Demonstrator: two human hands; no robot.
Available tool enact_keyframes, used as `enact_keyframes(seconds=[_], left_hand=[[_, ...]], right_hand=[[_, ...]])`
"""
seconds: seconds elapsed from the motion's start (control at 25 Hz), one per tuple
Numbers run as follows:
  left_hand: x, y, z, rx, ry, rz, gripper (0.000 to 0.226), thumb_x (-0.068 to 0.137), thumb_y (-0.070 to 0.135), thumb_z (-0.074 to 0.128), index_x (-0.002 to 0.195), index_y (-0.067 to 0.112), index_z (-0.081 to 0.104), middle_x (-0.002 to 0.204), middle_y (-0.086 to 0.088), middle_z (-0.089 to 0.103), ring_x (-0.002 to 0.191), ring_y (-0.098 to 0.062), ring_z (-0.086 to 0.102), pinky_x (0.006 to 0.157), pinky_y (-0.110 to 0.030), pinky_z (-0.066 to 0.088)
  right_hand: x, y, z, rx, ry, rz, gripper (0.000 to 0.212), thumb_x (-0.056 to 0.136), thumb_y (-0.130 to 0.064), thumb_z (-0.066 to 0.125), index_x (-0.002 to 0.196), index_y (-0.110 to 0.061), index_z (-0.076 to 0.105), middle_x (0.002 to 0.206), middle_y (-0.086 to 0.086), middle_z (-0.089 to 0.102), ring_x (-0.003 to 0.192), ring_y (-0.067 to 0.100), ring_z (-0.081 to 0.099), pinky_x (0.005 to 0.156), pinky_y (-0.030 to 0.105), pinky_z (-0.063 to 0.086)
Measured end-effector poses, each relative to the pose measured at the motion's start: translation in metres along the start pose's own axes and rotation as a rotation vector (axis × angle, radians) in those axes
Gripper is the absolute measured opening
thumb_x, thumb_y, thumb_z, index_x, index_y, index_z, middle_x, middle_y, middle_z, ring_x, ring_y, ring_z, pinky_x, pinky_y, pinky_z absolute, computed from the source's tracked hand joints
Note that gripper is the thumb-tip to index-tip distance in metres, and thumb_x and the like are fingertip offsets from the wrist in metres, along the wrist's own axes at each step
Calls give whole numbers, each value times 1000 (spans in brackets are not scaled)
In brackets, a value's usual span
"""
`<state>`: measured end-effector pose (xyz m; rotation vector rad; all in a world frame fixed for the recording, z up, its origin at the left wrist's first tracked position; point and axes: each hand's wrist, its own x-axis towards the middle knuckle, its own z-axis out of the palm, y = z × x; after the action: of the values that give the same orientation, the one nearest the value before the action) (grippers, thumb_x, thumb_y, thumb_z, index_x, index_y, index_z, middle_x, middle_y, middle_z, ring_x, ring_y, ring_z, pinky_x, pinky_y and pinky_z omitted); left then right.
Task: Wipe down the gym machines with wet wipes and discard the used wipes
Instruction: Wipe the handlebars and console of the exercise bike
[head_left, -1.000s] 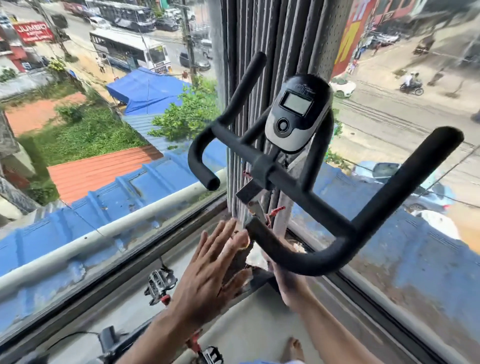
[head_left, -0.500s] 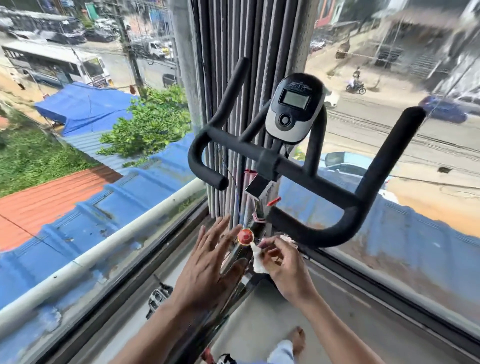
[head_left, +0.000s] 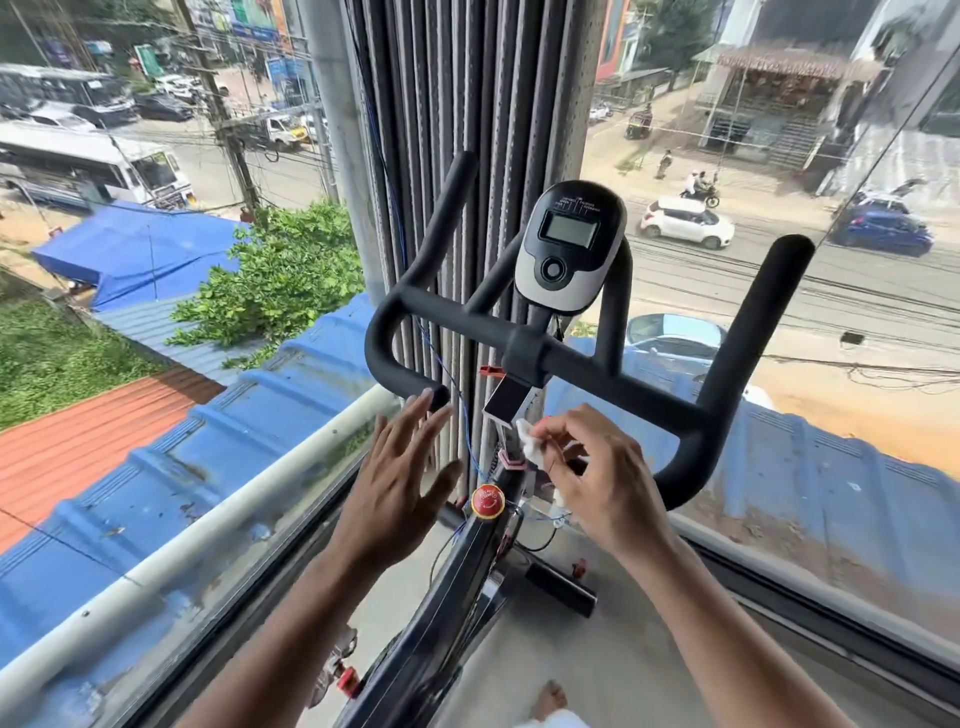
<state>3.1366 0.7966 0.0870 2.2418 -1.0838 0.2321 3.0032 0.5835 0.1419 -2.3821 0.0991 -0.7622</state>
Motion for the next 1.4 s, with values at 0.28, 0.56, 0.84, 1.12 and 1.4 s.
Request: enact_keyframes(seconds=[0.28, 0.56, 0.84, 1.12, 1.4], left_hand=[[83, -10, 11, 49, -8, -33, 66, 104, 61, 42, 160, 29, 33, 171, -1, 22, 157, -14, 21, 129, -37, -1], [173, -16, 12, 16, 1, 1, 74, 98, 66, 36, 163, 31, 25, 172, -1, 18, 156, -10, 13, 127, -47, 15], [175, -35, 27, 63, -9, -47, 75, 95, 82, 25, 161, 52, 10, 173, 11, 12, 156, 1, 4, 130, -44, 9], [165, -41, 32, 108, -24, -134, 79, 94, 84, 25, 163, 47, 11, 172, 16, 10, 158, 0, 1, 128, -34, 16], [165, -44, 30, 90, 3, -129, 80, 94, 82, 32, 163, 42, 21, 171, 15, 16, 158, -1, 6, 128, -35, 18]], right_hand=[[45, 18, -16, 134, 98, 64, 17, 91, -9, 73, 97, -24, 70, 96, -13, 70, 87, 5, 69, 76, 17, 55], [159, 48, -125, 386, 313, 231, 23, 91, -4, 72, 89, -27, 69, 82, -15, 70, 65, 0, 61, 61, 14, 46], [312, 90, -133, 96, -377, 294, 19, 94, 3, 65, 88, -14, 65, 80, 5, 68, 64, 12, 64, 53, 23, 55], [314, 111, -97, 420, -495, 424, 10, 99, -5, 62, 107, -1, 63, 82, 10, 63, 59, 16, 53, 49, 22, 46], [349, 87, -68, 217, -704, 342, 8, 95, -6, 67, 103, -3, 68, 85, 8, 72, 70, 15, 66, 61, 23, 54]])
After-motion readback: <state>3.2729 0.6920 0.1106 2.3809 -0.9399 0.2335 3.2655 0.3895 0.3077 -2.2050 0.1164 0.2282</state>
